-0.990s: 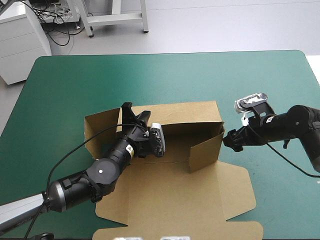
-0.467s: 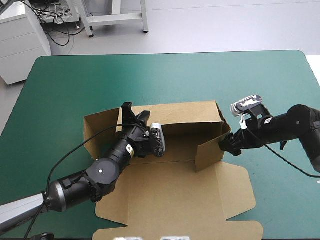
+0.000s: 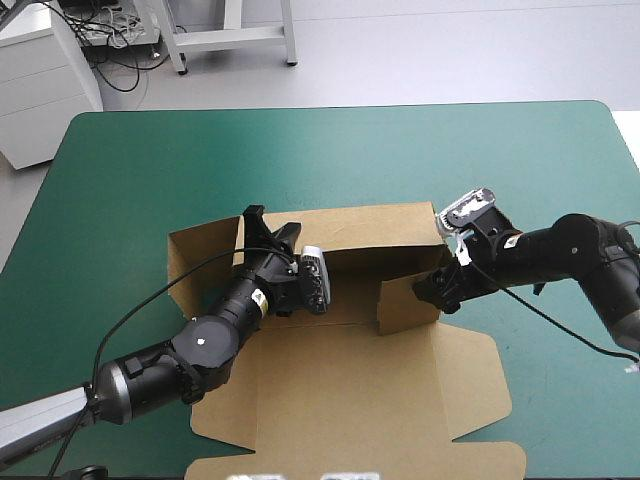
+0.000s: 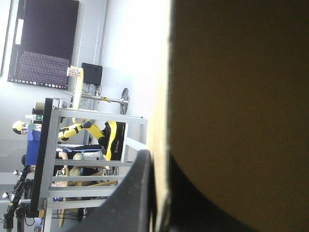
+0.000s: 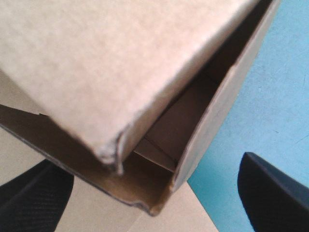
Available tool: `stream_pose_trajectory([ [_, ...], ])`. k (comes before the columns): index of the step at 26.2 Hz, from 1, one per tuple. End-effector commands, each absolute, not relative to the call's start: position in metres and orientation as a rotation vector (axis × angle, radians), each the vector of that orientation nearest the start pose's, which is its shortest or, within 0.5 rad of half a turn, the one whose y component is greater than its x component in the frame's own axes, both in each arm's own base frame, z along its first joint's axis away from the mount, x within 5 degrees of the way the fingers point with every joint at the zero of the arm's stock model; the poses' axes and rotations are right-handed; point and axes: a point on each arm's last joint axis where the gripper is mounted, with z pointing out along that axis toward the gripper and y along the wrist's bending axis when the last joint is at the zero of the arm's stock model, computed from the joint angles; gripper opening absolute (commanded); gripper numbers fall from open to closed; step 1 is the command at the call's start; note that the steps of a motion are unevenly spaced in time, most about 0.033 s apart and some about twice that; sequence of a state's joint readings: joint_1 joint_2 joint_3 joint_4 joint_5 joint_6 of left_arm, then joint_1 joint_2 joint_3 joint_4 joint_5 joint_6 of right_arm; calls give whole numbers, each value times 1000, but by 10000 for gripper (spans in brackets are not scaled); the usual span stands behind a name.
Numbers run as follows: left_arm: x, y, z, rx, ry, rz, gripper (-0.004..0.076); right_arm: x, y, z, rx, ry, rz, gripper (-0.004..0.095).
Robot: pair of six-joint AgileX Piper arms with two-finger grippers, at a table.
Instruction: Fold the box
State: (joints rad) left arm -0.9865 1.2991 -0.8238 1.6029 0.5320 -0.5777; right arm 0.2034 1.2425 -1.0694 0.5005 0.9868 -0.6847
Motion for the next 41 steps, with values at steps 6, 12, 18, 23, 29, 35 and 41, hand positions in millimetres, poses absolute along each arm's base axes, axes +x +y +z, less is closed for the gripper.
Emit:
stream_pose_trajectory([
  [6,190,-205,302,1463,1354,545,-6,233,93,348,-861,2222,426,829],
  [12,193,-209,293,1480,1399,535,-6,236,91,314,-798,2239,399,829],
  [18,193,-211,288,1525,1389,539,-6,237,94,316,-805,2187,428,741],
  [23,193,-211,288,1519,1395,532,-6,236,98,317,-810,2172,435,593],
  [29,192,-213,291,1501,1410,488,-6,234,99,317,-823,2181,447,221],
  [35,191,-224,310,1439,1443,374,1,232,100,315,-845,2198,463,-22],
  [41,179,-232,336,1391,1483,427,187,234,100,316,-898,2147,414,-22],
])
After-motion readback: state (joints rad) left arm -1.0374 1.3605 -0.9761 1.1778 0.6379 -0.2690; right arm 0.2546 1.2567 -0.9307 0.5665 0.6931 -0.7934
